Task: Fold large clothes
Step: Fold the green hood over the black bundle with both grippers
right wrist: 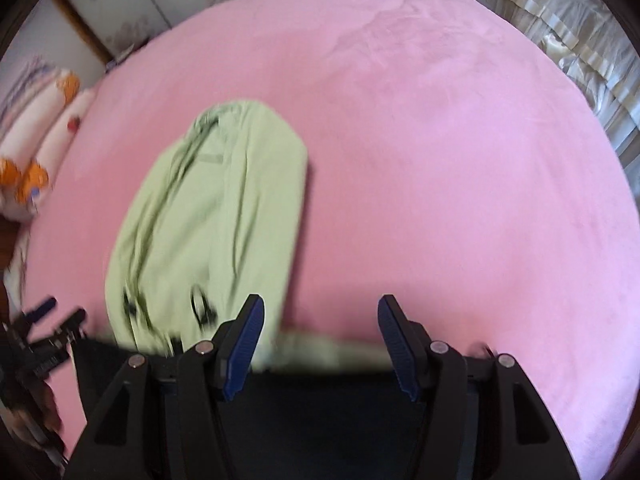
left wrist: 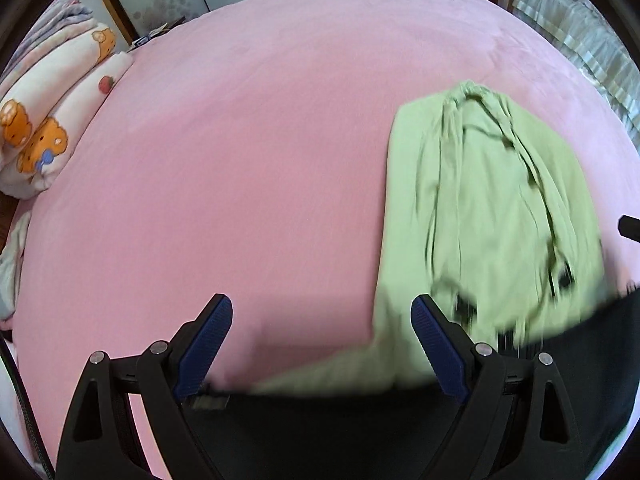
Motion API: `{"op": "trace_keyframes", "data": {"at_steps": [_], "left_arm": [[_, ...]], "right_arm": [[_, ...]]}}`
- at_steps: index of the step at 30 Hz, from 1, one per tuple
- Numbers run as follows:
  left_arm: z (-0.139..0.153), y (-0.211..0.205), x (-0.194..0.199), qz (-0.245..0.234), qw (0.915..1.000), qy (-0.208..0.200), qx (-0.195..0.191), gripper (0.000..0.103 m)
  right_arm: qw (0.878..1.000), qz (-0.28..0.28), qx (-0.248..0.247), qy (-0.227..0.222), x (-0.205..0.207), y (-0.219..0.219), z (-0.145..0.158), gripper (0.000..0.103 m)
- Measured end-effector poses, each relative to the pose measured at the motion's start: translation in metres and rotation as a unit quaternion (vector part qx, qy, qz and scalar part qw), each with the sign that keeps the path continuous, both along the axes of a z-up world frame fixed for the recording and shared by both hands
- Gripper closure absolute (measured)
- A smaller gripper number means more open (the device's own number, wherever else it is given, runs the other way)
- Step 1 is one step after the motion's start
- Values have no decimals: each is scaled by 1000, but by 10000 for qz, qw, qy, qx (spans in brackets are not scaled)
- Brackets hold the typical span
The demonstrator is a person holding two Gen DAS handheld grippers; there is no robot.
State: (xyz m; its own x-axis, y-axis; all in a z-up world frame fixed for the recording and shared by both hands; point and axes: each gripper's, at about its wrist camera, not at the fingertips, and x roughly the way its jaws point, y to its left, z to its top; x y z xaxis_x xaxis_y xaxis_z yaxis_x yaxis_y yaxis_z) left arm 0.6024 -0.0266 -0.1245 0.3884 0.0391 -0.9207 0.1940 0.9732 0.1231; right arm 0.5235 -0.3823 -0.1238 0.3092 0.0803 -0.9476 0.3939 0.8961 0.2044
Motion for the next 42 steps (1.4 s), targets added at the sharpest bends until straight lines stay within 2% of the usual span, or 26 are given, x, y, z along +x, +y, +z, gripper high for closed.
{"op": "trace_keyframes", "data": {"at_steps": [4,8,12,14,15,16,17,19,21,23,25,27,29,30,32,34,36,37,39,42], "left_arm": [[-21,-11,37,180,9998,-38,-127,13],[-47,-15,65,344,9979,122,-540,13],[-70,-15,83,504,9933,332,-990,15],[-75,-16,85,491,9900,295,-1286,39],[-73,-18,84,442,9878,215,-1476,73],[-71,-21,83,355,9859,196,-1623,100],[-66,-26,81,282,9870,99,-1578,100],[-53,-41,69,65,9940,-323,-1040,102],[-34,-47,54,-123,9922,-688,-1028,102],[-14,-40,40,-109,9877,-869,-1296,102],[10,-25,20,-126,9809,-1132,-1580,102],[37,0,-12,-265,9687,-1501,-1960,102],[54,28,-43,-355,9573,-1659,-2343,102],[59,43,-57,-374,9531,-1707,-2471,101],[57,71,-85,-326,9491,-1649,-2664,100],[45,101,-111,-288,9528,-1370,-2692,92],[27,129,-135,-63,9621,-1067,-2508,86],[13,143,-149,107,9670,-842,-2403,83],[-9,168,-171,354,9697,-391,-2385,82],[-31,192,-201,609,9706,29,-2329,82]], "right_arm": [[9981,-372,378,-299,37,-14,-25,44],[9958,-480,593,-506,67,-19,-43,44],[9956,-484,590,-537,89,-19,-63,44],[9953,-465,599,-610,94,-18,-69,47],[9958,-392,536,-634,96,-15,-71,60],[9964,-295,484,-637,96,-11,-71,70],[9969,-164,449,-620,98,-6,-71,85],[9974,92,173,-695,99,6,-63,92],[9946,327,-125,-974,95,19,-46,96],[9899,458,-282,-1315,85,27,-24,97],[9800,666,-457,-1817,67,37,5,97],[9660,918,-647,-2328,42,48,35,97],[9497,1176,-884,-2766,10,61,62,97],[9379,1331,-1058,-3024,-15,69,75,97],[9243,1478,-1246,-3291,-57,77,88,93],[9169,1631,-1397,-3363,-99,86,90,77],[9180,1721,-1593,-3199,-138,92,81,32],[9187,1765,-1672,-3114,-153,93,74,26],[9248,1981,-1760,-2729,-188,100,52,23],[9437,2092,-1697,-1920,-224,104,12,23]]}}
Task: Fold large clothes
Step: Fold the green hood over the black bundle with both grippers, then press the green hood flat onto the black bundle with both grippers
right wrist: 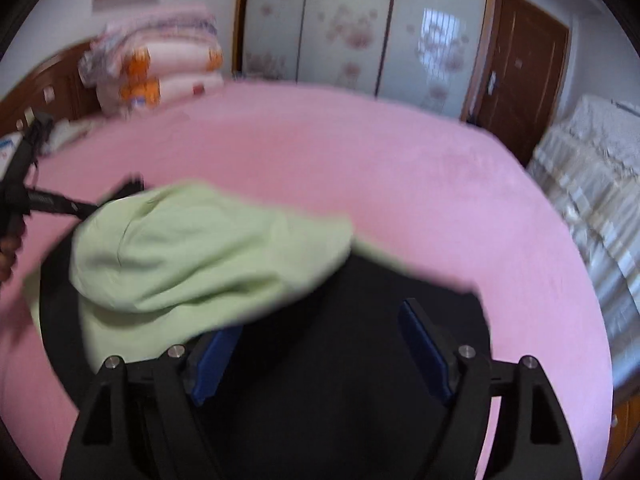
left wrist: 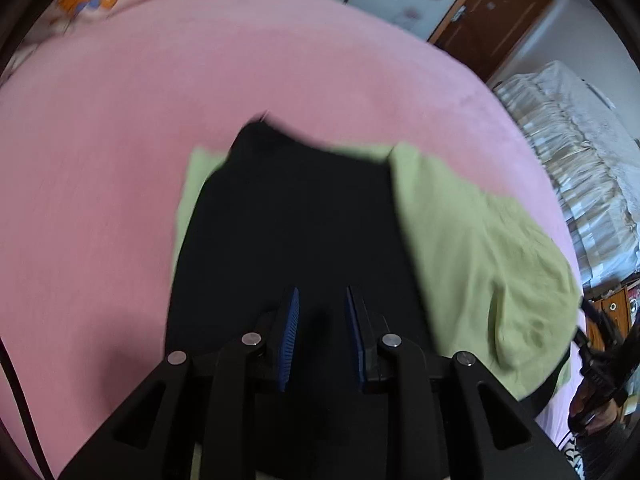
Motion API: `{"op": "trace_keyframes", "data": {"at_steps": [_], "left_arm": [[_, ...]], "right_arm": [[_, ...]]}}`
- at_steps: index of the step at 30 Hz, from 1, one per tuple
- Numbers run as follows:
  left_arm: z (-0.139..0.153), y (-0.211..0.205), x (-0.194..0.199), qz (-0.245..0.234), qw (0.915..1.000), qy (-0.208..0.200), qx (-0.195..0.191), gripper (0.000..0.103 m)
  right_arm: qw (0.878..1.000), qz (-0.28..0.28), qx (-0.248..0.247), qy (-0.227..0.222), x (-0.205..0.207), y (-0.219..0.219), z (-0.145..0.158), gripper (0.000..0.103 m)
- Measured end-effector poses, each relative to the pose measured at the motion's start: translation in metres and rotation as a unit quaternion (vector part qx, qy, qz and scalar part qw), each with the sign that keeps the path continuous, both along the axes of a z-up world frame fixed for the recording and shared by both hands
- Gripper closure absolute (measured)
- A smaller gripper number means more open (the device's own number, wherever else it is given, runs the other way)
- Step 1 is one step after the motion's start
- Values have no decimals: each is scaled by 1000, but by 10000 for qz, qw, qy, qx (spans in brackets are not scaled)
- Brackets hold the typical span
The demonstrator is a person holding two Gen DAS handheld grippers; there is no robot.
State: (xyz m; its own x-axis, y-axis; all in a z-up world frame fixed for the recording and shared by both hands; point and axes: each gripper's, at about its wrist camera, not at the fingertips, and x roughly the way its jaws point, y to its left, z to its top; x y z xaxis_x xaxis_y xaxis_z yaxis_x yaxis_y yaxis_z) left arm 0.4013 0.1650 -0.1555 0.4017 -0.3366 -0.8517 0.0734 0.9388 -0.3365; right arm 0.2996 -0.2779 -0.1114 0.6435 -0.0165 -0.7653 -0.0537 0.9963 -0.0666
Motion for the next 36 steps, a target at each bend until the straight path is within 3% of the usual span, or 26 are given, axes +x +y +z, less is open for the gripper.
{"op": "trace_keyframes", "data": {"at_steps": [4,14,19,23,29,31,34,35,36], "left_arm": [[-7,10,-30,-50,9996,233,-133,81],[9,-30,-86,-437,9968,115,-666,74],[3,-56,-75,-413,9955,183,-837,64],[-14,-69,-59,-257,9913,378,-1232,64],[-26,-86,-34,-195,9858,292,-1645,63],[-30,-92,-26,-179,9829,315,-1807,63],[-29,-94,-21,-250,9797,338,-1962,67],[-27,-99,-19,-283,9800,319,-1943,74],[-24,-104,-18,-300,9815,278,-1869,92]], "right_arm": [[9970,-178,516,547,-37,3,-22,23],[9840,-511,1595,602,-75,27,-13,23],[9761,-719,1949,634,-73,29,-18,23],[9649,-930,2345,726,-58,19,-31,23],[9426,-1149,3042,757,-26,1,-51,24],[9378,-1165,3177,781,-17,-1,-57,30],[9311,-1079,3367,895,-3,1,-66,60],[9291,-1033,3425,935,1,2,-68,76],[9286,-986,3447,956,5,3,-69,92]]}}
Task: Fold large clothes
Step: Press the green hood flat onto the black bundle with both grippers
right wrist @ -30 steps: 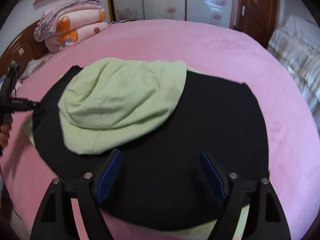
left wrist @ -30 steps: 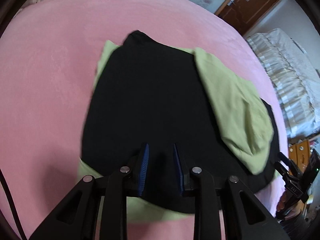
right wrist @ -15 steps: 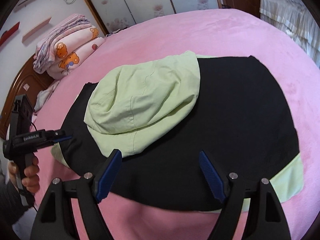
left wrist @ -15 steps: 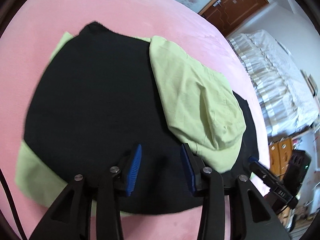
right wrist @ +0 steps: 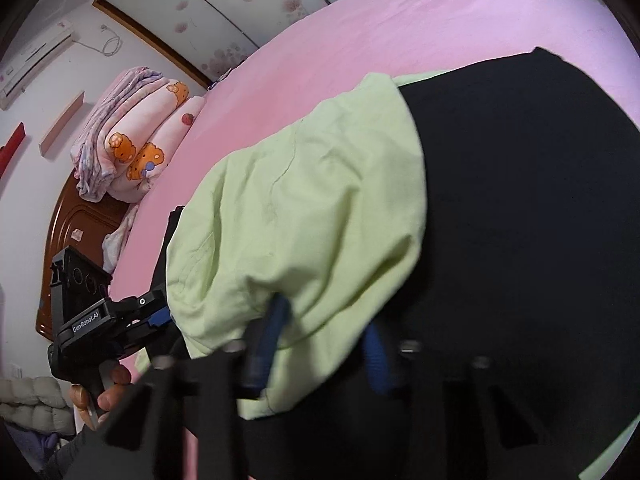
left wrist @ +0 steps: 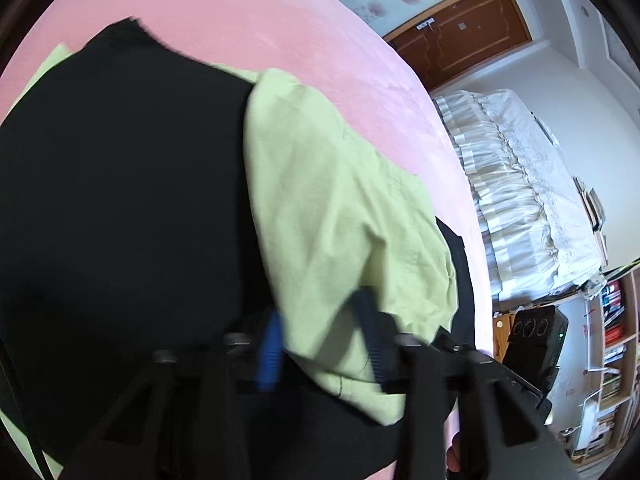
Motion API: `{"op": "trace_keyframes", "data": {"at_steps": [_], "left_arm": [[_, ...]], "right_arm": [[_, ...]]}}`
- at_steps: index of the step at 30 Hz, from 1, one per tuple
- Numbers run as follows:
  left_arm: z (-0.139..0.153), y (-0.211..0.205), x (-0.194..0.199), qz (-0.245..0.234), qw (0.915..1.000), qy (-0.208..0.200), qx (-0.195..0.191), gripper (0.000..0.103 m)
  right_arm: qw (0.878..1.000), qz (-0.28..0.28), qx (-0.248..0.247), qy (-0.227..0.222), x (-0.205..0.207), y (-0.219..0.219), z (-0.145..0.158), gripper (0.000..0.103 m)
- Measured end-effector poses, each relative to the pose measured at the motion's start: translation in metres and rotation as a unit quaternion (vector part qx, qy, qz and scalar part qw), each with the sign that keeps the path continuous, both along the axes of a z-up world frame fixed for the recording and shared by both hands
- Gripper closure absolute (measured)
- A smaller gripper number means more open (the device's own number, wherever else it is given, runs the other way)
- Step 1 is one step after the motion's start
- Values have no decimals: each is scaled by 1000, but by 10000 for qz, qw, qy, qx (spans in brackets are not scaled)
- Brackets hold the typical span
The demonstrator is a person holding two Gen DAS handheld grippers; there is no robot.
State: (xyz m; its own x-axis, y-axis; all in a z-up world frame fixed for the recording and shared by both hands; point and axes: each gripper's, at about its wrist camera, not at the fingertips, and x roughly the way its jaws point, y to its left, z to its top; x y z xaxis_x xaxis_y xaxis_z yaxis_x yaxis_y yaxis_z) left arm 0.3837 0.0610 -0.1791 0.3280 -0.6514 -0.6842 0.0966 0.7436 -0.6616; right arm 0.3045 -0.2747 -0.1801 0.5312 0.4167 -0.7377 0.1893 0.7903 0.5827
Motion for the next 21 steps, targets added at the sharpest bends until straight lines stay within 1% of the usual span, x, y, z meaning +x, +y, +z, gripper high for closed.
{"op": "trace_keyframes", "data": {"at_steps": [1,2,4,6,7,8,9,10,11,12,13,14,16,17,19,20,21], "left_arm": [[6,-3,0,-20,9999,-85,115,96],[15,-6,-3,18,9994,-237,259,97],[31,-8,-11,63,9976,-564,395,98],[37,-7,-20,58,9948,-767,662,98],[31,-9,-21,5,9940,-734,811,98],[18,-13,-21,-66,9935,-542,997,98],[6,-17,-21,-113,9928,-397,1123,98],[-2,-17,-24,-145,9918,-364,1220,97],[-3,-17,-27,-150,9907,-443,1280,96],[0,-19,-30,-154,9895,-506,1347,95],[4,-20,-31,-166,9889,-524,1377,91],[10,-21,-33,-146,9875,-541,1471,88],[24,-27,-37,-120,9833,-623,1706,70],[34,-28,-42,-50,9801,-756,1833,66],[52,-29,-54,166,9726,-1077,2054,49],[62,-32,-59,262,9693,-1278,2085,47],[68,-35,-62,312,9676,-1430,2056,46]], "right_arm": [[10000,21,17,0,2,1,1,94],[10000,-12,77,-59,1,1,4,97],[9991,-104,253,-315,-8,1,16,98],[9977,-197,294,-584,-21,3,25,98],[9977,-242,108,-623,-27,5,24,98],[9983,-247,-57,-524,-28,8,17,98],[9993,-211,-144,-282,-28,10,2,98],[9996,-179,-215,-66,-28,12,-14,98],[9995,-168,-264,-74,-29,14,-21,98],[9993,-176,-306,-111,-31,16,-20,98],[9990,-185,-392,-107,-32,18,-16,98],[9985,-179,-519,-86,-32,21,-10,94],[9961,-193,-866,-7,-33,26,3,89],[9931,-230,-1153,10,-36,29,11,86],[9820,-437,-1838,21,-43,33,26,80],[9762,-562,-2095,-3,-45,34,35,75],[9735,-647,-2186,-153,-49,36,44,73]]}}
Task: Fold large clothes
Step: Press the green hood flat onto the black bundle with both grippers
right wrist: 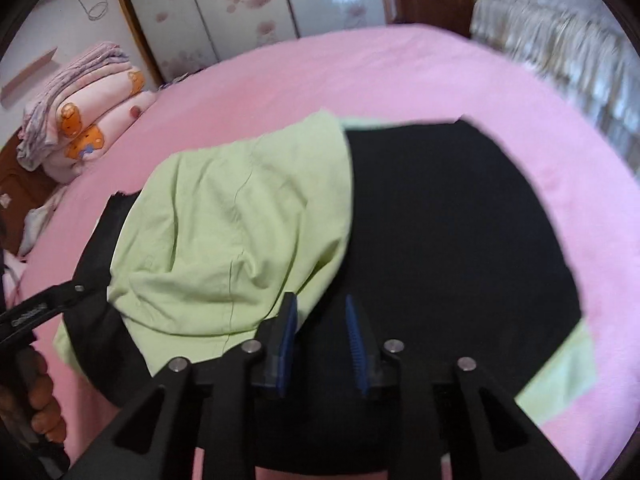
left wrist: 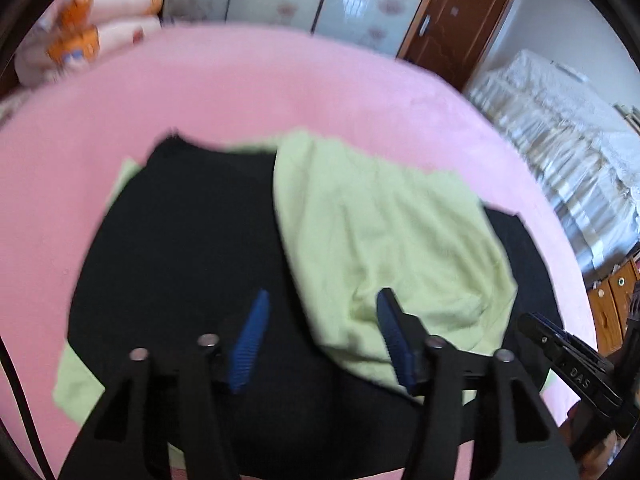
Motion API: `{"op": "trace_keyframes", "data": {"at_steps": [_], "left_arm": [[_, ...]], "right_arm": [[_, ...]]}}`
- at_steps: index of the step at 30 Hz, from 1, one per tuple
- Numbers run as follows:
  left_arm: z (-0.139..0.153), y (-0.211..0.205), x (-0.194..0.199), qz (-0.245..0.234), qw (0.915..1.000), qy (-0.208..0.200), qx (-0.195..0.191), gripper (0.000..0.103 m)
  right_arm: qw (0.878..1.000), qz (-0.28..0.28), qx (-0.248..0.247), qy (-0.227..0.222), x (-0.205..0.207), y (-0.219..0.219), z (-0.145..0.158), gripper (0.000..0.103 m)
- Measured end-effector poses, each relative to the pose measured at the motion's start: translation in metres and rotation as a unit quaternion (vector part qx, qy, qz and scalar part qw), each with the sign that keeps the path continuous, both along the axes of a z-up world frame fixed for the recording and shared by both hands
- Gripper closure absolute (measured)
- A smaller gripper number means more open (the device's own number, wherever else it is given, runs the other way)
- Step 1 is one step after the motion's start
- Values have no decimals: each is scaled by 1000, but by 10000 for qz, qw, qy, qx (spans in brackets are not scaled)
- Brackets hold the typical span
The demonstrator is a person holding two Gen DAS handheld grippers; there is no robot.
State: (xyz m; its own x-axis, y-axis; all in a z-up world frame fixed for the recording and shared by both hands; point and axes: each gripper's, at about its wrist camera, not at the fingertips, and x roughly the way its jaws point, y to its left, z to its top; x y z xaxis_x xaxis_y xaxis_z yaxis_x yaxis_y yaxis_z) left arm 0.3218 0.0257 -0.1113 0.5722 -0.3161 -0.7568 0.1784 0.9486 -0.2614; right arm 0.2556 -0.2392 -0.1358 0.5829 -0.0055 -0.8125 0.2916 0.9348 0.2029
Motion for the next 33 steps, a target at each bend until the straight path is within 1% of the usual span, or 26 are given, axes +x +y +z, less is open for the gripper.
{"op": "trace_keyframes", "data": {"at_steps": [2,4,6,8,9,11,12,13,14,15,17,18,19,20,22,24,26,27,29,32,33], "left_arm": [[12,-10,-3,-82,9997,-236,-23,46],[12,-25,-1,-161,9993,-323,31,46],[5,-31,8,-142,9998,-143,13,46],[-6,-36,18,-101,9998,6,-181,50],[-15,-35,22,-36,9998,38,-179,54],[-33,-36,30,17,9996,272,2,54],[-45,-37,37,31,9988,457,175,59],[-54,-35,39,15,9981,541,280,61],[-57,-33,40,-51,9981,532,303,61],[-57,-32,39,-91,9983,468,341,61],[-55,-33,36,-164,9978,367,526,61],[-53,-33,35,-174,9977,355,553,61],[-52,-32,35,-170,9978,353,541,61],[-51,-31,35,-158,9978,363,532,61],[-50,-28,35,-109,9981,399,454,61],[-49,-26,33,-84,9981,455,399,61],[-49,-25,30,-60,9981,441,429,61],[-48,-25,29,-51,9980,429,468,61],[-44,-27,27,-47,9975,412,567,59],[-38,-27,23,-23,9972,392,636,52],[-35,-26,21,3,9970,381,667,47]], "right_arm": [[9993,153,198,-284,-1,7,11,73],[9976,420,356,-413,10,19,14,73],[9963,570,434,-468,23,27,12,73],[9937,690,722,-517,39,31,5,73],[9919,766,883,-494,47,31,-1,73],[9902,844,1066,-331,64,32,-14,73],[9904,901,1037,-170,73,31,-25,76],[9919,865,924,-68,77,28,-32,79],[9944,753,736,9,80,21,-39,93],[9961,633,613,28,78,12,-43,103],[9968,312,742,-15,68,-12,-47,103],[9973,169,719,-53,62,-21,-46,103],[9964,164,826,-91,58,-27,-46,103],[9960,141,873,-95,55,-29,-45,103],[9982,46,602,-26,49,-28,-43,103],[9982,22,593,-26,44,-28,-41,103],[9983,3,576,-21,43,-26,-39,103],[9983,-7,583,-28,42,-27,-38,100],[9982,-13,592,-20,37,-27,-36,100],[9981,-41,617,7,37,-22,-33,100],[9979,-77,639,8,35,-23,-31,100]]}}
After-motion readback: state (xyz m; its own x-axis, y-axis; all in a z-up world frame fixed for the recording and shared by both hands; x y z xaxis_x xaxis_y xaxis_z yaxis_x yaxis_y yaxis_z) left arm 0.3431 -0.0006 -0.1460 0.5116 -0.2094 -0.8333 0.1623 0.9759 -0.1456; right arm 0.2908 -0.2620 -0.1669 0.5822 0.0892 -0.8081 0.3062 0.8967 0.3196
